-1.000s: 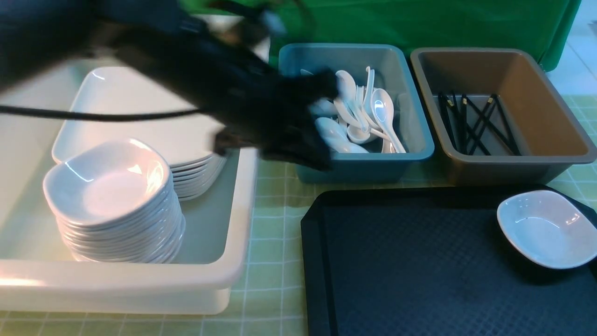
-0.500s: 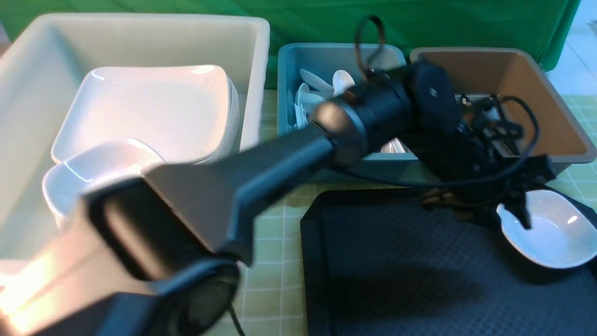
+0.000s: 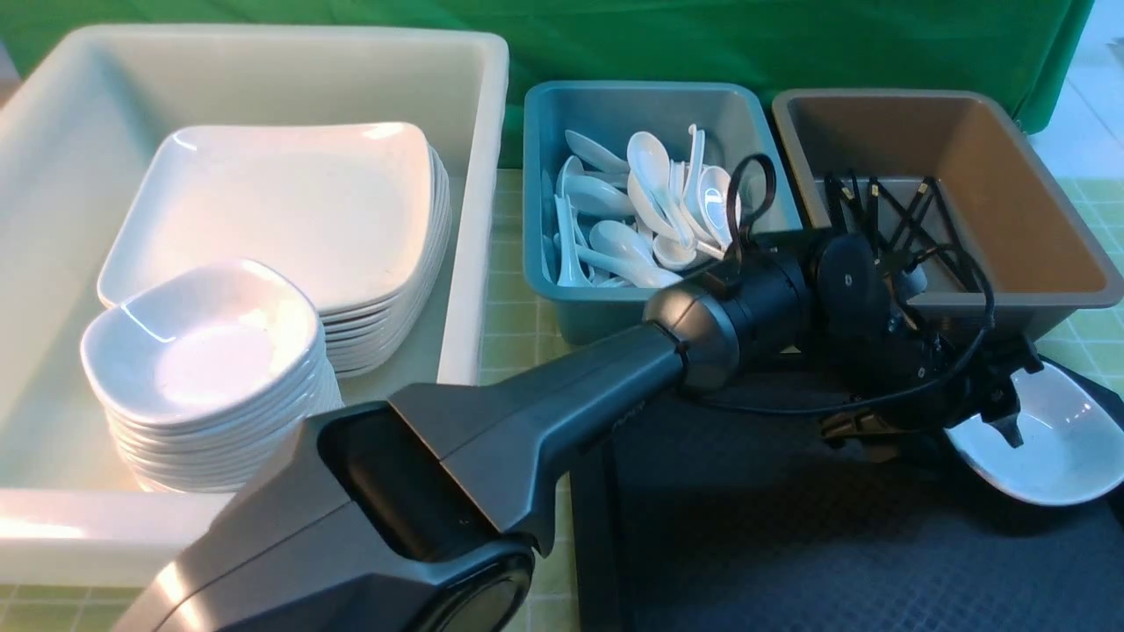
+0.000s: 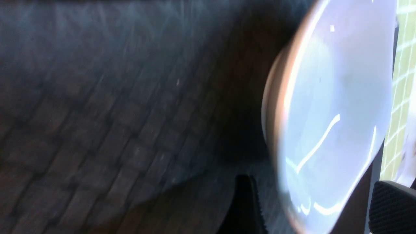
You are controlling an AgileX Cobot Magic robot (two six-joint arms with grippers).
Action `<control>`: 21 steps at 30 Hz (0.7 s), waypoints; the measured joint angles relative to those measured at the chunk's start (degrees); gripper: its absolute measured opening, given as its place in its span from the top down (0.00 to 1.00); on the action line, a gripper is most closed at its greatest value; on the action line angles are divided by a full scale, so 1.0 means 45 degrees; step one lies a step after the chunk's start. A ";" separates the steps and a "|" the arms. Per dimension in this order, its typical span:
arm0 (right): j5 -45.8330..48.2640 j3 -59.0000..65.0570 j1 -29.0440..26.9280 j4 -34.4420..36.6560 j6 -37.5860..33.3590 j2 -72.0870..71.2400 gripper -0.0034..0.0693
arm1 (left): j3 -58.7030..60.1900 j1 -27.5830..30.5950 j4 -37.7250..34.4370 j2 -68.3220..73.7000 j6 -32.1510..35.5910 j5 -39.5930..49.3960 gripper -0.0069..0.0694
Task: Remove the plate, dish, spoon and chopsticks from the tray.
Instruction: Use the left arm to grab a small plate from the dinner plate
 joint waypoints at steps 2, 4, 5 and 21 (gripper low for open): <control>-0.0037 0.0000 0.0000 0.0000 0.0000 0.0000 0.85 | 0.0000 -0.0072 -0.0011 0.0084 -0.0042 -0.0224 0.32; -0.0093 0.0000 0.0000 0.0000 0.0000 0.0000 0.85 | 0.0000 -0.0099 -0.0011 0.0141 -0.0058 -0.0384 0.32; -0.0134 0.0000 0.0000 0.0000 0.0000 0.0000 0.85 | 0.0000 -0.0124 -0.0011 0.0154 -0.0068 -0.0548 0.33; -0.0473 0.0000 0.0000 0.0004 0.0000 0.0000 0.84 | 0.0000 -0.0322 -0.0330 0.0620 -0.0068 -0.1868 0.44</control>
